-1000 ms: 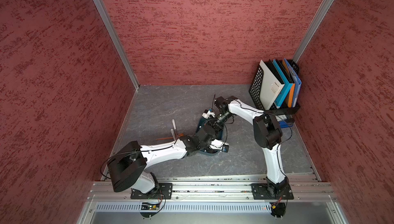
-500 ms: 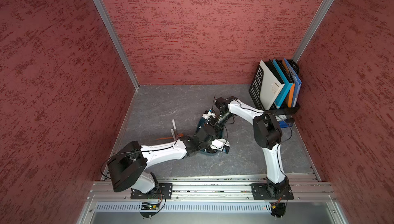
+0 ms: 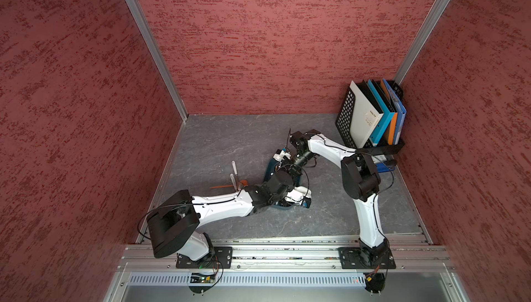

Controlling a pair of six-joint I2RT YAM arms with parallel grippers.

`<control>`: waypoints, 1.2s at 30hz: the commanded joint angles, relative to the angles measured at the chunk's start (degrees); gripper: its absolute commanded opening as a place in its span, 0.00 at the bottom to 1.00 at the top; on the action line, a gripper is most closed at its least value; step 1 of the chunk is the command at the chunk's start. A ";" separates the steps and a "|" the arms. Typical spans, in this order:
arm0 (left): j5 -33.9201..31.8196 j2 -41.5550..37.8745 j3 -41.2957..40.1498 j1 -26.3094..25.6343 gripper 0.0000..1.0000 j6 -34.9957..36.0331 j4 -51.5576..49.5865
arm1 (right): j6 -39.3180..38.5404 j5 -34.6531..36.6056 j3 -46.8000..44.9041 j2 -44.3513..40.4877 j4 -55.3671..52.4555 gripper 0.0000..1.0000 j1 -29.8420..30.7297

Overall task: Put the spoon into the storage box
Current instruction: Adjust the spoon.

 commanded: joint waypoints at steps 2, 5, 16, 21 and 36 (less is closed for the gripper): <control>0.09 0.31 -0.84 -1.74 0.00 -2.70 -2.13 | 2.06 -3.07 -0.08 -0.63 5.08 0.39 -0.75; -0.28 -0.82 -0.93 -2.58 0.00 -4.81 -4.24 | 5.56 -3.25 -0.63 -1.32 10.03 0.50 -1.54; -2.21 -2.69 4.02 -2.46 0.00 -17.72 -17.41 | 16.98 3.74 0.54 -3.15 23.80 0.57 -6.20; -3.81 -2.06 8.04 -2.45 0.00 -29.78 -25.86 | 16.71 10.12 -1.76 -7.37 26.12 0.57 -10.31; -11.03 9.15 23.12 2.21 0.00 -62.96 -43.83 | 23.33 23.76 -26.60 -25.67 45.20 0.58 -20.38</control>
